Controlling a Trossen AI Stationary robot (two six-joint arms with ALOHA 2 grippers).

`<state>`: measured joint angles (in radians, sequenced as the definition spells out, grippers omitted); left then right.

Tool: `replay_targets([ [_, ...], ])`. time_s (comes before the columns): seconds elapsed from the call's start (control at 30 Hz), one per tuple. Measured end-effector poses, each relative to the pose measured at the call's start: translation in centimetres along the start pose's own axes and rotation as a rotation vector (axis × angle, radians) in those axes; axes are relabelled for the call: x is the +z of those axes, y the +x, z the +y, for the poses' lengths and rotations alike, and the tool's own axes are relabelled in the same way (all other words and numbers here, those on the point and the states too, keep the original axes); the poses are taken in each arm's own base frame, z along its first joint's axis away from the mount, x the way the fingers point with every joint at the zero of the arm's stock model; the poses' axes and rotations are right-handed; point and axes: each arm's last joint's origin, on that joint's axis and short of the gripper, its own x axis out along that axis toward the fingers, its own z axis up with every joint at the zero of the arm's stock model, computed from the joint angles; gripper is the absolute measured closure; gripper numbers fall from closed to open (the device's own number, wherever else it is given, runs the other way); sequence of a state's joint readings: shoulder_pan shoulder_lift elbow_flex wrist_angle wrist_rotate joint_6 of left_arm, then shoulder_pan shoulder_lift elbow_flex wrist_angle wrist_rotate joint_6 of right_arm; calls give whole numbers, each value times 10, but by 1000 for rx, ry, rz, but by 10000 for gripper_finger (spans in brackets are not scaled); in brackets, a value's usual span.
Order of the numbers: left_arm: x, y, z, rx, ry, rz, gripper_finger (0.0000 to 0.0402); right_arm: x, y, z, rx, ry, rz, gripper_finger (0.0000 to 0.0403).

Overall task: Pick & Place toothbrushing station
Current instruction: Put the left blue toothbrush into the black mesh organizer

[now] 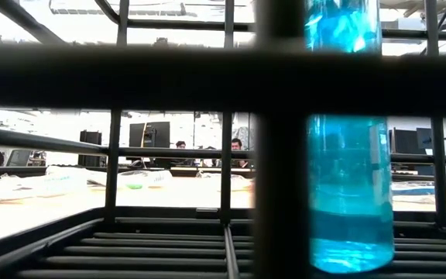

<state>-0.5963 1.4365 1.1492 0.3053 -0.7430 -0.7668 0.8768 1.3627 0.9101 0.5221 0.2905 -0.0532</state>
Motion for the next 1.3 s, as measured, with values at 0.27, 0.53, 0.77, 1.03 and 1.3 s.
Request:
replay_targets([
  [0.27, -12, 8, 4, 23, -19, 2, 262, -18, -3, -4, 66, -18, 3, 392],
  [0.53, -14, 9, 5, 30, -33, 1, 262, -48, 23, -9, 95, 6, -20, 392],
  [0.77, -14, 7, 3, 19, -41, 1, 262, -69, 33, -9, 112, 25, 23, 392],
  [1.03, -14, 7, 2, 14, -45, -2, 262, -89, 41, -12, 110, 36, 75, 392],
  [1.3, -14, 7, 2, 12, -45, 1, 262, -89, 43, -19, 97, 38, 59, 392],
])
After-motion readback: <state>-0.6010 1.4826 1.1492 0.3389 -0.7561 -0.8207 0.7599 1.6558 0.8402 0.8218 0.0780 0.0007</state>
